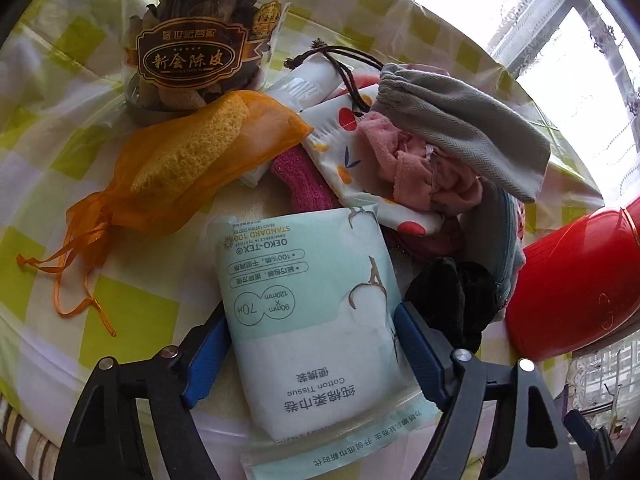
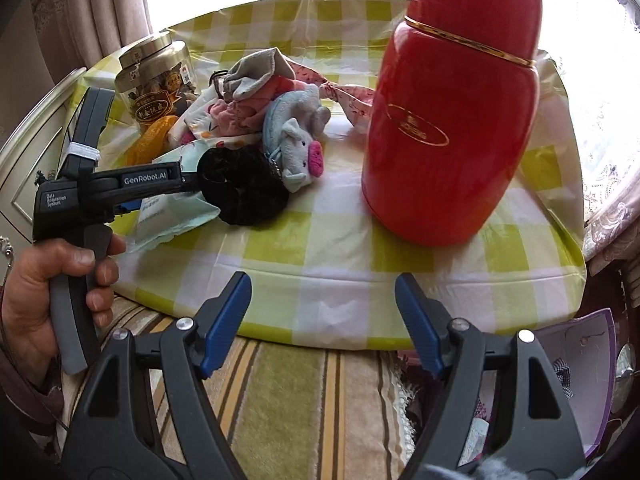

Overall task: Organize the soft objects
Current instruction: 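Grasp the white tissue pack with the left tool while the right tool grasps the black fuzzy item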

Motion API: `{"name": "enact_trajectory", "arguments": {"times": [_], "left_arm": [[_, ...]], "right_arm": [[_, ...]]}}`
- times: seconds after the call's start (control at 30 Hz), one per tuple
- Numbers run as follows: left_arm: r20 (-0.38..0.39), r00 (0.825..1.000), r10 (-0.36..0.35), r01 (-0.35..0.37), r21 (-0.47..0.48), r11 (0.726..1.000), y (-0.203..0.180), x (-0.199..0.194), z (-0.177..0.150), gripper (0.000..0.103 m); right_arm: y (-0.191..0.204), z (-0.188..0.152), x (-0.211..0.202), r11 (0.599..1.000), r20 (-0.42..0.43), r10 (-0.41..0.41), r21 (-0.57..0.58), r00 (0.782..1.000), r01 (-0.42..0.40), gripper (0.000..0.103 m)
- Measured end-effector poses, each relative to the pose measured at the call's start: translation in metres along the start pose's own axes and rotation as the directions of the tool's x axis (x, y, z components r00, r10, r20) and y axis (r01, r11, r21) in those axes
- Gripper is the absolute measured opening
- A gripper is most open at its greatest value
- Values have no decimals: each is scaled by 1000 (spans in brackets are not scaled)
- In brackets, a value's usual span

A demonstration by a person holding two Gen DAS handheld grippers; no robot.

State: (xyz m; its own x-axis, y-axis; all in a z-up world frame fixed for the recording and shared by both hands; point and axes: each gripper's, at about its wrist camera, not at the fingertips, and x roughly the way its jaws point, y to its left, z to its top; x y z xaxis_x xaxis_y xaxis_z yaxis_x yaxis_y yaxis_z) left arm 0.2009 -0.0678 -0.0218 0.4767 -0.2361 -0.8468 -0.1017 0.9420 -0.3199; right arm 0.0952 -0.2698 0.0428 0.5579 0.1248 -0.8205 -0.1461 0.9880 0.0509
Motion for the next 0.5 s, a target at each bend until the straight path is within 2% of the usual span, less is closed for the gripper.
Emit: {"name": "enact_trajectory", "arguments": {"times": [0.2, 0.5], "left_arm": [[29, 1000, -3, 1, 46, 999, -4, -5, -10, 75], [113, 993, 45, -47, 14, 999, 21, -32, -24, 74]], "right_arm": [[13, 18, 20, 999, -8, 27, 26, 1000, -27, 77], [32, 35, 65, 992, -74, 87, 95, 993, -80, 77]]}}
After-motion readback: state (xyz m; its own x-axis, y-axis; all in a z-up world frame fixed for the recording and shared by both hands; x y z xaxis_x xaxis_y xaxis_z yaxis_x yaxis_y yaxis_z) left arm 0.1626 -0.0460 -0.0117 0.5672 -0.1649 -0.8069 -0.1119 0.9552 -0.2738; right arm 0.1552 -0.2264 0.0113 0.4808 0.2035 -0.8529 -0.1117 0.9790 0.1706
